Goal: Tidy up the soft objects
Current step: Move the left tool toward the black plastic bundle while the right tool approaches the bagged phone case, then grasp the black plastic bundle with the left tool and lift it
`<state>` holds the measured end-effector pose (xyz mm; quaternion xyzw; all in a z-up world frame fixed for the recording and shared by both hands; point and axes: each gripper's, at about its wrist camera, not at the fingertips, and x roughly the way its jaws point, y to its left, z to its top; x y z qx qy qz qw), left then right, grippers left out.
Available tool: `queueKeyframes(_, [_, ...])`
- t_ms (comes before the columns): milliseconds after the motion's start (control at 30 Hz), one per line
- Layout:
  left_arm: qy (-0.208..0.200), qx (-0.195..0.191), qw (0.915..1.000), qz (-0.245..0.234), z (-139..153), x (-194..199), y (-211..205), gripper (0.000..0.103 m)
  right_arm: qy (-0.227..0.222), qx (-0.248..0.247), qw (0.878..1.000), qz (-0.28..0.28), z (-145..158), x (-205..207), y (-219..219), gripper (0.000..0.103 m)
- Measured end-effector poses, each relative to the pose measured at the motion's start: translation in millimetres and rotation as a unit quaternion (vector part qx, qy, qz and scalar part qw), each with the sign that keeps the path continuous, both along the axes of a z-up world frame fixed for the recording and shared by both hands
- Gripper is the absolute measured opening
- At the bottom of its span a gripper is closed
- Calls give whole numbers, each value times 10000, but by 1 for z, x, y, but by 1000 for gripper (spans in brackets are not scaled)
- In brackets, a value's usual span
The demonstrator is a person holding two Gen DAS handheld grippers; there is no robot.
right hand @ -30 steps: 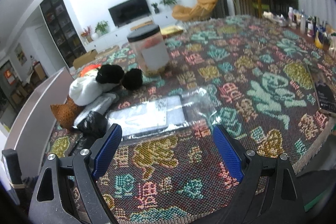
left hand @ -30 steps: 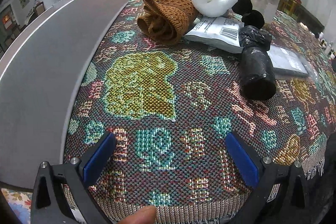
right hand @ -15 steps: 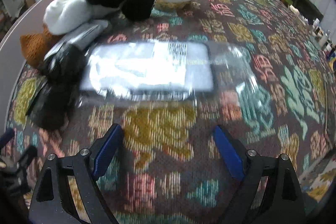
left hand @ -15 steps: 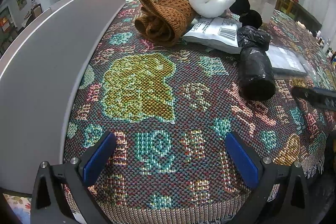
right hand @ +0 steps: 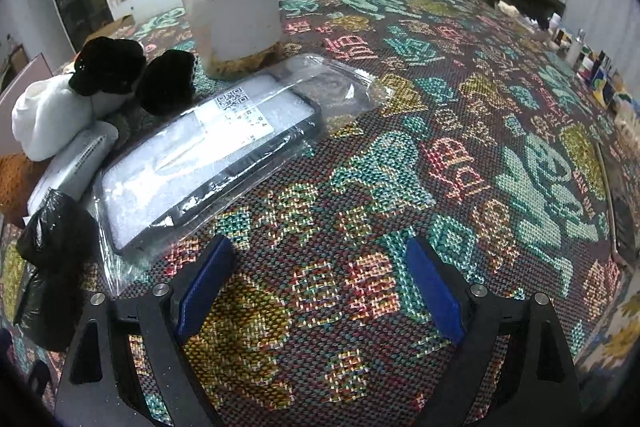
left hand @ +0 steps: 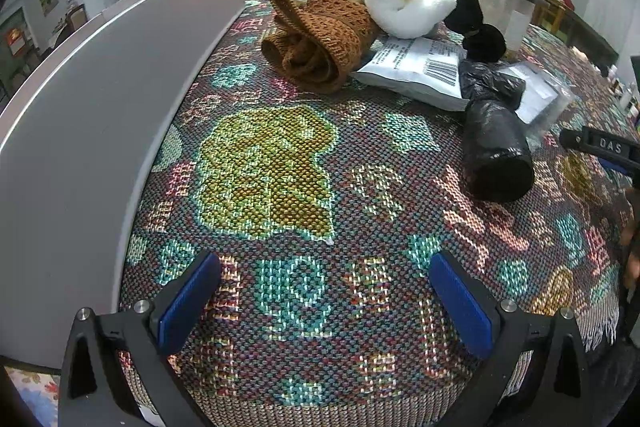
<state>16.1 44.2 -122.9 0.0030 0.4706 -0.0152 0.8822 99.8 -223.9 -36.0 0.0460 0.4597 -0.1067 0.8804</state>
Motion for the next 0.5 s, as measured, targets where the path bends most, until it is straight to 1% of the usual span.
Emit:
queueKeyframes(167, [91,3,9999,51,1,4,-1,103,-6,-9,10000,5,0,0,0,91])
queueKeyframes(267, [272,-13,9996,49,2,10,-1,103,-11,-11,10000,9,0,0,0,91])
queueKeyframes(333, [289,-106,9995,62,7,15,-3,102,-15,-12,10000,14,0,0,0,91])
queueKeyframes(433, [-197,-409,9988,-156,32,15,-10,102,-17,-22,10000,13,1,0,0,91])
queueKeyframes(500, [-461,-544,9966,-424,49,19,-20,102,-19,-27,10000,20,0,0,0,91])
